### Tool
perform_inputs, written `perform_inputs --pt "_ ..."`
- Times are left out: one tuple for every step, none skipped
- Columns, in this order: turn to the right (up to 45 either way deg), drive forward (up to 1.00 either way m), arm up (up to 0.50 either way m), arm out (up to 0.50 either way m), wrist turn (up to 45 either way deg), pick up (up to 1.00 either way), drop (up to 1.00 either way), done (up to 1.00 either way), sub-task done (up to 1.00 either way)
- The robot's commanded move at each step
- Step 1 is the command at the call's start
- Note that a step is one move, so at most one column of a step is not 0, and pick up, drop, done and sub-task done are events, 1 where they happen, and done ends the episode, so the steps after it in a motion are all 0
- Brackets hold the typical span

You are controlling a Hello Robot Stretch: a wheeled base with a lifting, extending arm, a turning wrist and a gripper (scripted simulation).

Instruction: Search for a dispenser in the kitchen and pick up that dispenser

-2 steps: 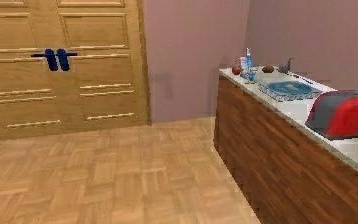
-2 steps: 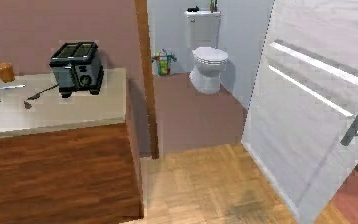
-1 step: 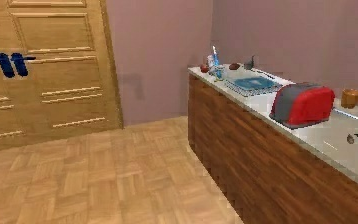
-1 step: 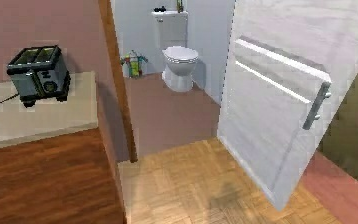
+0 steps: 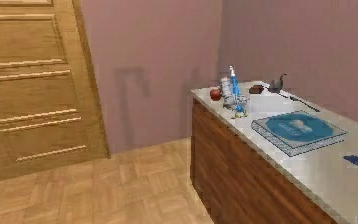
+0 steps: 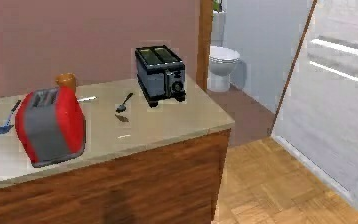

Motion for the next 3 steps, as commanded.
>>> perform_inputs --pt "-45.0 0.00 0.00 0.00 0.0 0.00 0.00 0.00 0.00" --pt "-24.0 0.00 0.00 0.00 0.0 0.00 0.00 0.00 0.00" --pt "-3.0 0.00 0.00 0.00 0.0 0.00 0.00 0.00 0.00"
